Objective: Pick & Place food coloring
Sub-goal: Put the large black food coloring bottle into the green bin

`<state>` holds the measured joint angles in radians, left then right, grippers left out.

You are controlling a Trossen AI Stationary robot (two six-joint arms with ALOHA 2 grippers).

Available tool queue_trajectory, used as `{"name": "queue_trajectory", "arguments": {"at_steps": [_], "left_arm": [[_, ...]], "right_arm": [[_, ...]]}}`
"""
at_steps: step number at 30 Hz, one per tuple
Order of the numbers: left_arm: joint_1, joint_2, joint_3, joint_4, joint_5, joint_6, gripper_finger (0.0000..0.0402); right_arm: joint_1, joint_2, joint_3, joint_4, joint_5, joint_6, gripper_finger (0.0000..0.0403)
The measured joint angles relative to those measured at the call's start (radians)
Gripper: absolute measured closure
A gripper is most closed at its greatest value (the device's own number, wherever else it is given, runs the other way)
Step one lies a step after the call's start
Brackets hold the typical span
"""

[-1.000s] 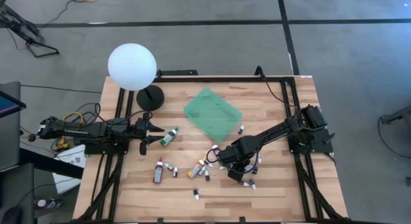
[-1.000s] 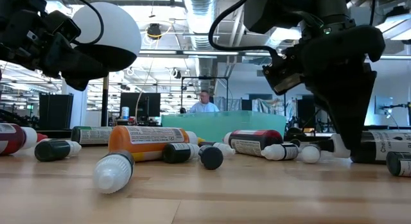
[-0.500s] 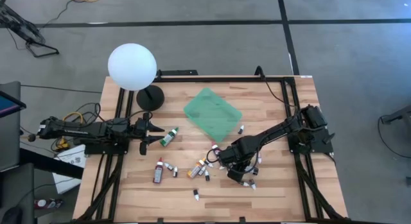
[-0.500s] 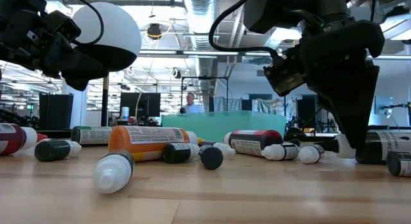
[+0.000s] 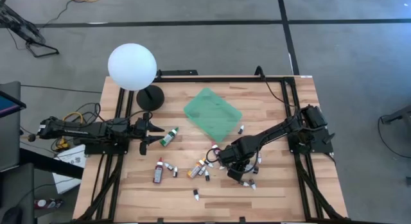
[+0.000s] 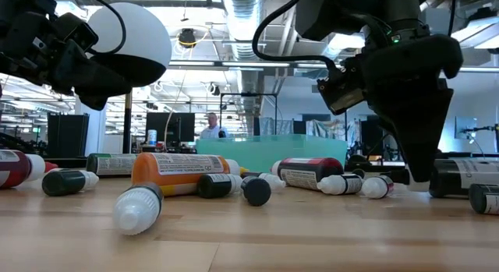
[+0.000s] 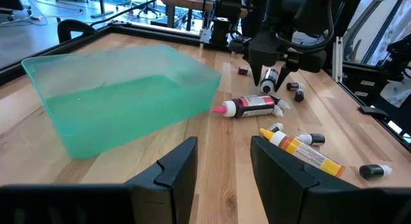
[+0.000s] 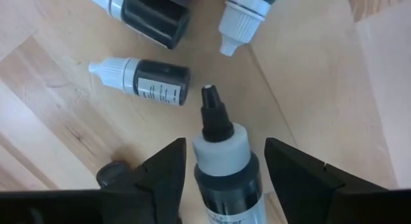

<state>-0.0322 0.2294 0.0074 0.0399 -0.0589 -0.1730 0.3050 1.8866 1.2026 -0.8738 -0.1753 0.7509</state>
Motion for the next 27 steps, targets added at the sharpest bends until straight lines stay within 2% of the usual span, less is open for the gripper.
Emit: {"name": "queue_trajectory", "arguments": {"at_steps": [7, 19, 27], "left_arm": [[0.000, 0.000, 0.000, 0.000, 0.000, 0.000, 0.0264], [0.000, 0.000, 0.000, 0.000, 0.000, 0.000, 0.0264], [0.000, 0.000, 0.000, 0.000, 0.000, 0.000, 0.0264]], "right_arm": [[0.000, 0.000, 0.000, -0.004, 0.002, -0.018, 0.0220], [0.000, 0.000, 0.000, -0.009, 0.024, -0.026, 0.0283], [0.000, 0.000, 0.000, -0.011, 0.024, -0.026, 0.0278]]}}
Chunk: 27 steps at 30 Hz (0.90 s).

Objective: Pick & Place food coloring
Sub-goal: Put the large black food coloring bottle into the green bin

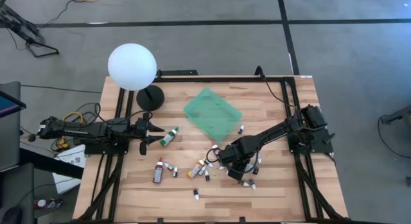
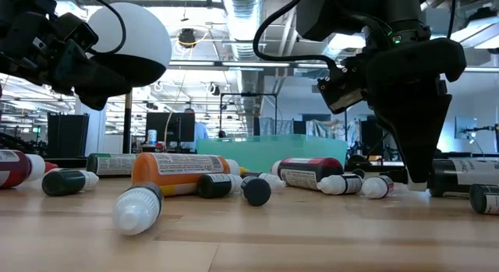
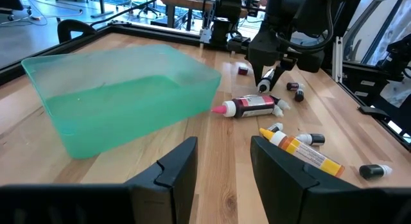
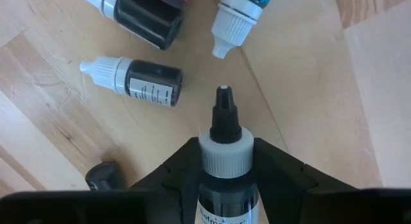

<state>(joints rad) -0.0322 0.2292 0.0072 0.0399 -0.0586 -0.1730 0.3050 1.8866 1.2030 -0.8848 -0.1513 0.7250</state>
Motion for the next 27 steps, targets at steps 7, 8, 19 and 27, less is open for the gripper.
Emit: {"name": "queue_trajectory", "arguments": {"at_steps": [7, 8, 19, 27], "left_arm": [[0.000, 0.000, 0.000, 0.000, 0.000, 0.000, 0.0264], [0.000, 0.000, 0.000, 0.000, 0.000, 0.000, 0.0264], [0.000, 0.000, 0.000, 0.000, 0.000, -0.005, 0.0264], [0.000, 0.000, 0.000, 0.000, 0.000, -0.008, 0.0264]], "right_arm": [[0.000, 0.000, 0.000, 0.000, 0.000, 0.000, 0.0281], [0.000, 0.000, 0.000, 0.000, 0.000, 0.000, 0.0282], [0.000, 0.000, 0.000, 0.000, -0.001, -0.001, 0.0260], [0.002, 0.000, 0.000, 0.000, 0.000, -0.026, 0.0264]]}}
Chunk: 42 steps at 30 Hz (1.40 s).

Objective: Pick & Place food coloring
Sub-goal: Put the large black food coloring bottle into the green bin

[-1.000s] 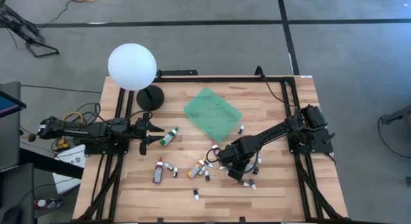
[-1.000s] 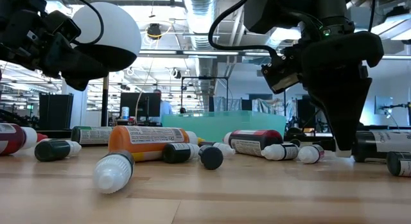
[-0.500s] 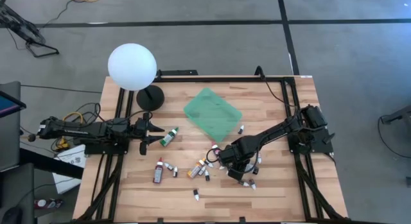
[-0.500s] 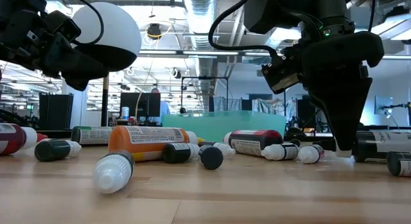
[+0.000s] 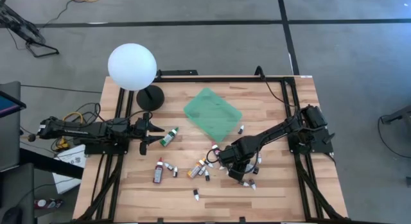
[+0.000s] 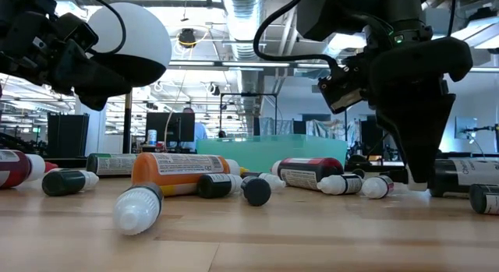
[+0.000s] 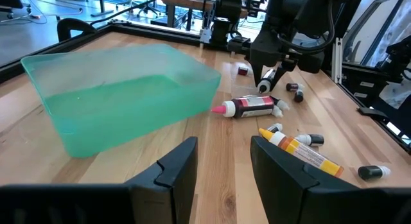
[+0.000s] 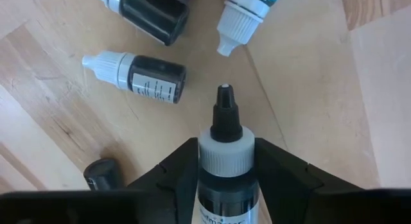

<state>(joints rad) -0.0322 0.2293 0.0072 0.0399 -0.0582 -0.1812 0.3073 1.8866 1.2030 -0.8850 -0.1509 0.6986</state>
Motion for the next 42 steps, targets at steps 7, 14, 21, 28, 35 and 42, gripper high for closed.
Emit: {"name": "queue_trajectory", "arguments": {"at_steps": [7, 14, 21, 28, 35, 42], "left_arm": [[0.000, 0.000, 0.000, 0.000, 0.000, 0.000, 0.0264], [0.000, 0.000, 0.000, 0.000, 0.001, -0.004, 0.0264], [0.000, 0.000, 0.000, 0.000, 0.002, -0.004, 0.0264], [0.000, 0.000, 0.000, 0.000, 0.002, -0.004, 0.0264], [0.000, 0.000, 0.000, 0.000, 0.002, -0.007, 0.0264], [0.000, 0.000, 0.000, 0.000, 0.002, -0.011, 0.0264]], "right_arm": [[0.000, 0.000, 0.000, 0.000, 0.002, -0.020, 0.0270], [0.000, 0.000, 0.000, 0.000, 0.020, -0.020, 0.0270], [0.000, 0.000, 0.000, 0.000, 0.020, -0.019, 0.0271], [0.000, 0.000, 0.000, 0.000, 0.020, -0.019, 0.0285], [0.000, 0.000, 0.000, 0.000, 0.020, -0.019, 0.0280], [0.000, 0.000, 0.000, 0.000, 0.020, -0.018, 0.0286]]}}
